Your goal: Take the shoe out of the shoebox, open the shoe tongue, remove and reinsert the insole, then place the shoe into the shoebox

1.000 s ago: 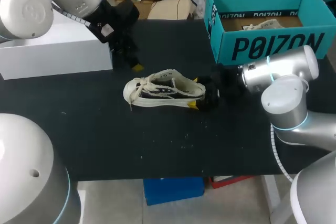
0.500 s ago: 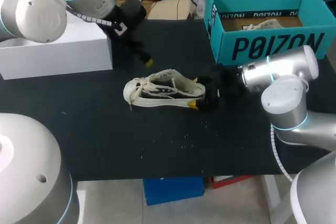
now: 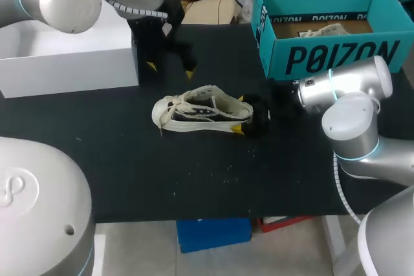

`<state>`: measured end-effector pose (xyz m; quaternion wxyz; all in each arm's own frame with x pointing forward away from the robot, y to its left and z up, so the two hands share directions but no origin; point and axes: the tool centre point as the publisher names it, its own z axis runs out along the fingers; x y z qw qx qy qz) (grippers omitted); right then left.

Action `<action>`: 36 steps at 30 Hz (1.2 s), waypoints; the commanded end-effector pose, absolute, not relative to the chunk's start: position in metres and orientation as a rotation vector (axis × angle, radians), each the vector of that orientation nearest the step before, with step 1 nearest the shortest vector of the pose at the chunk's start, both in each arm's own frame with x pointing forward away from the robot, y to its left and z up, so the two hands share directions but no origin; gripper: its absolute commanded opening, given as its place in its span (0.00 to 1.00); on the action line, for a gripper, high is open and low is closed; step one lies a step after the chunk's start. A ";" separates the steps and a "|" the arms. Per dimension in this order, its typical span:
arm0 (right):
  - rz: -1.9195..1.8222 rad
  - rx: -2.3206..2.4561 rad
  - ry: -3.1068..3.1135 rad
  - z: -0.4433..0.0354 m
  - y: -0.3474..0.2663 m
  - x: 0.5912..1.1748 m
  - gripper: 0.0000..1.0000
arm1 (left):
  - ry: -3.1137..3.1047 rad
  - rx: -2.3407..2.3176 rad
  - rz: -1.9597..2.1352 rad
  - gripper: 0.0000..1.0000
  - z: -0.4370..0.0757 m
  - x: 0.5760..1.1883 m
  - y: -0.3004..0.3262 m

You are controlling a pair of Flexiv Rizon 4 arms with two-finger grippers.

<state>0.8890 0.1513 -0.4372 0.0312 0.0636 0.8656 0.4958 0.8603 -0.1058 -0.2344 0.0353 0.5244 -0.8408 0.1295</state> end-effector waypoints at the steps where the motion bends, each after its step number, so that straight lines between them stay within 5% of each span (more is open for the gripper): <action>1: 1.527 0.198 2.666 -0.439 0.153 0.891 0.00 | -2.335 2.112 0.081 1.00 -0.237 0.866 -0.122; 36: 1.527 0.198 2.666 -0.439 0.153 0.891 0.00 | -2.488 2.152 -0.441 1.00 -0.332 0.865 -0.175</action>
